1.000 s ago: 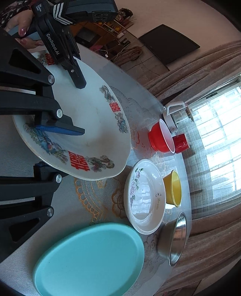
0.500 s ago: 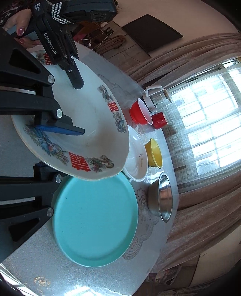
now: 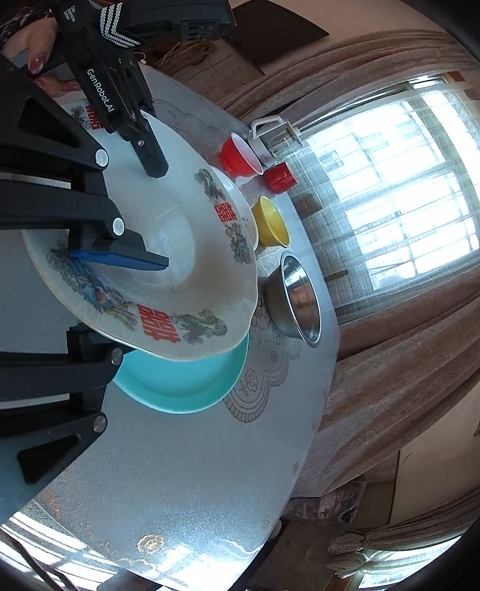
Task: Organize plates and bowls
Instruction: 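Lift the large plate with both tools and lower it onto the teal plate, then open both tools and withdraw from the stacked plates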
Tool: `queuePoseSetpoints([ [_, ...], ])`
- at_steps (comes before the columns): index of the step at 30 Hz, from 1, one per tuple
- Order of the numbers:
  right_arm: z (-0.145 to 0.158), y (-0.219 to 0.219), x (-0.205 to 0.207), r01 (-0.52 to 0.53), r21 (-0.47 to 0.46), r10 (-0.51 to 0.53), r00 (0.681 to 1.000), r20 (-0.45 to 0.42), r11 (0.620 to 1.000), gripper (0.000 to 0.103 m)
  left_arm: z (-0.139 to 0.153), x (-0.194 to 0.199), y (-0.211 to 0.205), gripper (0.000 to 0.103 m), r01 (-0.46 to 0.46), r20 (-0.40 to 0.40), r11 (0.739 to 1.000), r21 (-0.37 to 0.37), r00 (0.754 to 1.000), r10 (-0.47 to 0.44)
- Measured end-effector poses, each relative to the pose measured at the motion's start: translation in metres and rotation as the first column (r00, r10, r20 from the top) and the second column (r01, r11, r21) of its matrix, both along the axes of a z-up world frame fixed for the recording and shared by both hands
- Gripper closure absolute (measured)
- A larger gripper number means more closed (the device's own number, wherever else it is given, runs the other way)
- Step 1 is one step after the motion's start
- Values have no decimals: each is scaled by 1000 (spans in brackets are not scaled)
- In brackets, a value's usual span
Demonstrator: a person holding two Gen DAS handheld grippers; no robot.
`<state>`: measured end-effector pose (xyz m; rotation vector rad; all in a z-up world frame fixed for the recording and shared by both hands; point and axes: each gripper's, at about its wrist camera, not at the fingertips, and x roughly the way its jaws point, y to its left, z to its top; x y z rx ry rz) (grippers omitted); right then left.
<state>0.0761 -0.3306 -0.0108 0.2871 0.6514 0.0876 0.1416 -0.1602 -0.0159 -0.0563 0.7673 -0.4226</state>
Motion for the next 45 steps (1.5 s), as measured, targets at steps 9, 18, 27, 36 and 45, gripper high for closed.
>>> queuePoseSetpoints([
  [9, -18, -38, 26, 56, 11, -56, 998, -36, 998, 80, -17, 34, -39, 70, 6, -64, 1000, 18, 998, -5],
  [18, -28, -44, 46, 59, 11, -58, 997, -49, 998, 79, -27, 47, -43, 69, -19, -79, 999, 28, 997, 21],
  [27, -37, -45, 52, 68, -6, -68, 994, -86, 998, 78, -28, 40, -40, 69, -13, -77, 1000, 24, 997, 15],
  [36, -37, -51, 35, 106, 75, -99, 991, -88, 992, 74, -17, 25, -16, 60, -39, -43, 999, 24, 998, 40],
  [45, -31, -46, 18, 134, 94, -127, 989, -81, 987, 73, -7, 19, 33, 48, -132, -4, 990, -47, 991, 132],
])
